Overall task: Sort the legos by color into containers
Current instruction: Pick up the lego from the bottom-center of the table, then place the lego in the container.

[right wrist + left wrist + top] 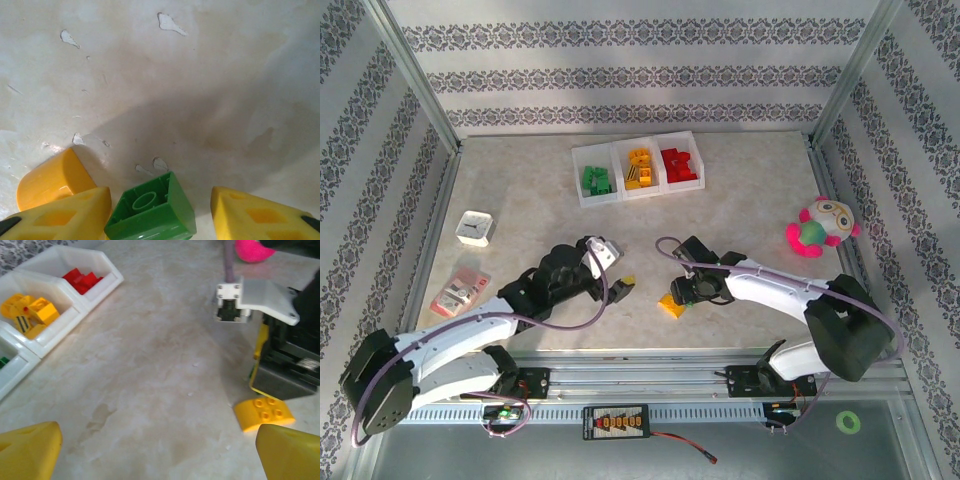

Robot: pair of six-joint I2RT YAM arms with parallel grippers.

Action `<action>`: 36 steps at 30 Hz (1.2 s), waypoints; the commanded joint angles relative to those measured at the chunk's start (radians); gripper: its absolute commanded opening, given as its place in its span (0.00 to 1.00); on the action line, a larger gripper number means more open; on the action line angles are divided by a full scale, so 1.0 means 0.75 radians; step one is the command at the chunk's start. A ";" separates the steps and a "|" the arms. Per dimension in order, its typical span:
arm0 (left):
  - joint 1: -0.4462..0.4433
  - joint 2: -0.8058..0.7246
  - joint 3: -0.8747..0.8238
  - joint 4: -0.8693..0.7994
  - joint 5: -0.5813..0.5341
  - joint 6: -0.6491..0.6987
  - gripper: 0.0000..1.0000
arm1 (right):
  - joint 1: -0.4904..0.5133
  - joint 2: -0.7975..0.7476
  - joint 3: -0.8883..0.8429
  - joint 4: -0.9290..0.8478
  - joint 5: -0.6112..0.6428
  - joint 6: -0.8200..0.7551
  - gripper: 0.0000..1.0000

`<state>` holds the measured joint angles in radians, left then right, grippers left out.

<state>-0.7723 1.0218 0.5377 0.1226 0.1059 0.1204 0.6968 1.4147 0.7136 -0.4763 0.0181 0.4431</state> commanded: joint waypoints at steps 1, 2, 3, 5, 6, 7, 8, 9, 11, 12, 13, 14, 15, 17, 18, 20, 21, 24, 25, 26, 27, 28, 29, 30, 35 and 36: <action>-0.016 -0.056 -0.033 -0.103 0.064 -0.019 0.99 | 0.009 0.031 0.031 -0.027 -0.016 0.003 0.54; -0.015 -0.059 -0.035 -0.103 0.062 -0.014 0.99 | 0.009 0.036 0.030 -0.023 -0.019 -0.001 0.55; -0.015 -0.059 -0.034 -0.100 0.057 -0.008 0.99 | 0.010 0.038 0.026 -0.012 -0.027 -0.007 0.56; -0.015 -0.050 -0.030 -0.093 0.062 -0.001 0.99 | 0.006 0.044 0.016 0.007 -0.032 -0.013 0.56; -0.015 -0.043 -0.028 -0.092 0.072 0.001 0.99 | 0.004 0.049 0.014 0.009 -0.027 -0.011 0.54; -0.015 -0.041 -0.024 -0.093 0.086 0.000 0.99 | 0.001 0.053 0.012 0.009 -0.026 -0.011 0.52; -0.016 -0.042 -0.022 -0.093 0.099 -0.003 0.99 | 0.000 0.056 0.010 0.009 -0.025 -0.007 0.50; -0.016 -0.044 -0.025 -0.094 0.110 -0.007 0.99 | -0.001 0.054 0.006 0.009 -0.024 -0.004 0.48; -0.015 -0.051 -0.031 -0.094 0.121 -0.015 0.99 | -0.002 0.042 0.004 0.009 -0.023 0.004 0.44; -0.015 -0.056 -0.037 -0.094 0.119 -0.019 0.99 | -0.001 0.032 0.005 0.009 -0.019 0.007 0.42; -0.016 -0.059 -0.039 -0.097 0.113 -0.022 0.99 | -0.002 0.021 0.006 0.009 -0.014 0.007 0.41; -0.016 -0.060 -0.044 -0.096 0.109 -0.023 0.99 | -0.003 0.009 0.010 0.007 -0.007 0.009 0.39; -0.015 -0.061 -0.046 -0.096 0.102 -0.027 0.99 | -0.003 -0.005 0.017 0.006 0.002 0.006 0.38; -0.015 -0.069 -0.050 -0.087 0.088 -0.035 0.99 | -0.005 -0.035 0.032 0.001 0.016 -0.004 0.38; -0.016 -0.075 -0.053 -0.075 0.080 -0.043 0.99 | -0.005 -0.050 0.043 0.001 0.024 -0.010 0.37; -0.015 -0.089 -0.073 -0.035 0.067 -0.064 0.99 | -0.006 -0.075 0.066 0.011 0.029 -0.017 0.36; -0.016 -0.099 -0.089 -0.013 0.059 -0.085 0.99 | -0.006 -0.080 0.085 0.030 0.031 -0.025 0.36; -0.016 -0.141 -0.153 0.053 0.014 -0.209 0.99 | -0.005 -0.050 0.173 0.101 0.034 -0.065 0.36; -0.016 -0.166 -0.173 0.052 -0.014 -0.254 0.99 | -0.005 -0.023 0.216 0.133 0.037 -0.075 0.36; -0.016 -0.190 -0.192 0.047 -0.041 -0.287 0.99 | -0.005 0.005 0.258 0.162 0.039 -0.085 0.36; -0.015 -0.219 -0.217 0.044 -0.075 -0.321 0.99 | -0.005 0.041 0.308 0.203 0.039 -0.093 0.36; -0.015 -0.252 -0.242 0.039 -0.117 -0.363 0.99 | -0.005 0.086 0.363 0.241 0.036 -0.103 0.36; -0.015 -0.287 -0.264 0.033 -0.153 -0.393 0.99 | -0.005 0.126 0.412 0.274 0.033 -0.111 0.36; -0.016 -0.313 -0.280 0.028 -0.184 -0.413 0.99 | -0.005 0.169 0.461 0.305 0.028 -0.119 0.35; -0.015 -0.378 -0.330 0.002 -0.259 -0.444 0.99 | -0.008 0.462 0.780 0.453 0.053 -0.144 0.35; -0.015 -0.377 -0.334 0.002 -0.267 -0.447 0.99 | -0.010 0.515 0.845 0.471 0.056 -0.146 0.35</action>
<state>-0.7727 0.7498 0.2993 0.1127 -0.0338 -0.1646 0.6960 1.7237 1.2648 -0.2111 0.0326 0.3599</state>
